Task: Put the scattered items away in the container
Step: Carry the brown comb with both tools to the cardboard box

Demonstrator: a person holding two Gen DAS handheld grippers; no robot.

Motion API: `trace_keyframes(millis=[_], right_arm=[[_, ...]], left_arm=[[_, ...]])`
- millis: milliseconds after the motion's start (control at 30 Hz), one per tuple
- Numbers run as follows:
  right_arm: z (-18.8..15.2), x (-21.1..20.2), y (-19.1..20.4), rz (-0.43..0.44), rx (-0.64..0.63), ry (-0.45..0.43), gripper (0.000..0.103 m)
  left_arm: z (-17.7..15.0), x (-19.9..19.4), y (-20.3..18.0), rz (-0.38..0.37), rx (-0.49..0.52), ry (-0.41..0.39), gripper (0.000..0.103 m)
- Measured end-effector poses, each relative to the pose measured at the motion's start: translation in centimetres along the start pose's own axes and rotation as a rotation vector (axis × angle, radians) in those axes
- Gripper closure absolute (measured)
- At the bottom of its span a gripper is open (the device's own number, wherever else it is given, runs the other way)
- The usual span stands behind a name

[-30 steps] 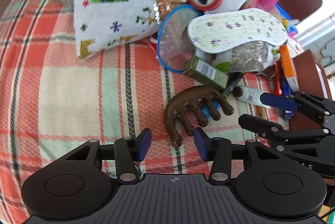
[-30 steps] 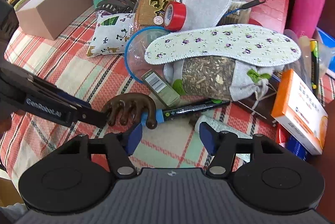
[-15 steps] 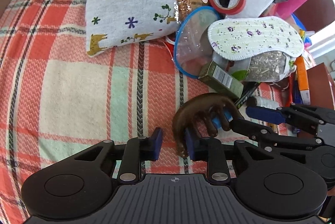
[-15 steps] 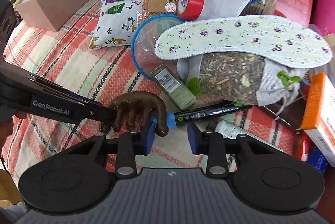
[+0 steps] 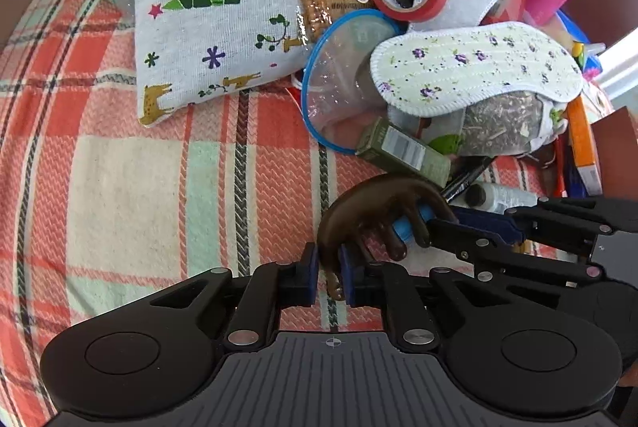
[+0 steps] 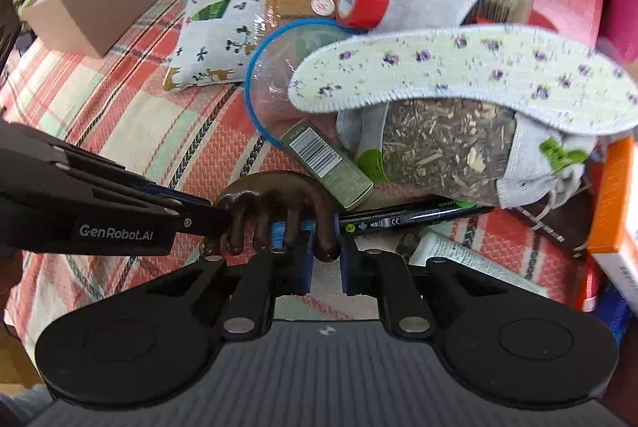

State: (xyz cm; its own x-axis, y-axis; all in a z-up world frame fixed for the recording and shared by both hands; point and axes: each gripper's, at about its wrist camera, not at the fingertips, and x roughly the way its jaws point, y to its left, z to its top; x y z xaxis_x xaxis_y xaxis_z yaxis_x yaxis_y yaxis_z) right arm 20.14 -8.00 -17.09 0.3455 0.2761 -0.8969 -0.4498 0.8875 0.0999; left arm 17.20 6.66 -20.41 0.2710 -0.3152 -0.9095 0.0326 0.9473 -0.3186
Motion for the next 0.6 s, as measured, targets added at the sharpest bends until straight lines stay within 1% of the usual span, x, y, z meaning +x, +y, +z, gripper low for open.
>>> trace_keyframes(millis=[33, 67, 133, 233, 333, 467, 600], right_arm=[[-0.2, -0.5, 0.0, -0.003, 0.001, -0.006, 0.087], [-0.5, -0.9, 0.1, -0.005, 0.001, -0.012, 0.087], [-0.9, -1.8, 0.2, -0.010, 0.002, -0.024, 0.087], [-1.6, -3.2, 0.3, -0.018, 0.004, -0.041, 0.088], [-2.0, -4.8, 0.7, -0.028, 0.006, -0.071, 0.088], [-1.7, -6.9, 1.8, -0.041, 0.003, -0.125, 0.088], [-0.7, -8.8, 3.3, -0.042, -0.020, -0.195, 0.087]], left_arm=[[-0.3, -0.2, 0.0, -0.012, -0.010, -0.002, 0.094], [-0.7, -0.5, 0.1, -0.026, -0.020, -0.005, 0.096], [-1.4, -1.1, 0.1, -0.049, -0.036, -0.014, 0.096], [-2.3, -2.4, -0.3, -0.061, -0.035, -0.038, 0.096], [-2.5, -3.9, -0.4, -0.072, -0.034, -0.064, 0.096], [-1.3, -6.3, 0.0, -0.079, -0.044, -0.110, 0.096], [-0.9, -9.0, 0.2, -0.061, -0.053, -0.185, 0.096]])
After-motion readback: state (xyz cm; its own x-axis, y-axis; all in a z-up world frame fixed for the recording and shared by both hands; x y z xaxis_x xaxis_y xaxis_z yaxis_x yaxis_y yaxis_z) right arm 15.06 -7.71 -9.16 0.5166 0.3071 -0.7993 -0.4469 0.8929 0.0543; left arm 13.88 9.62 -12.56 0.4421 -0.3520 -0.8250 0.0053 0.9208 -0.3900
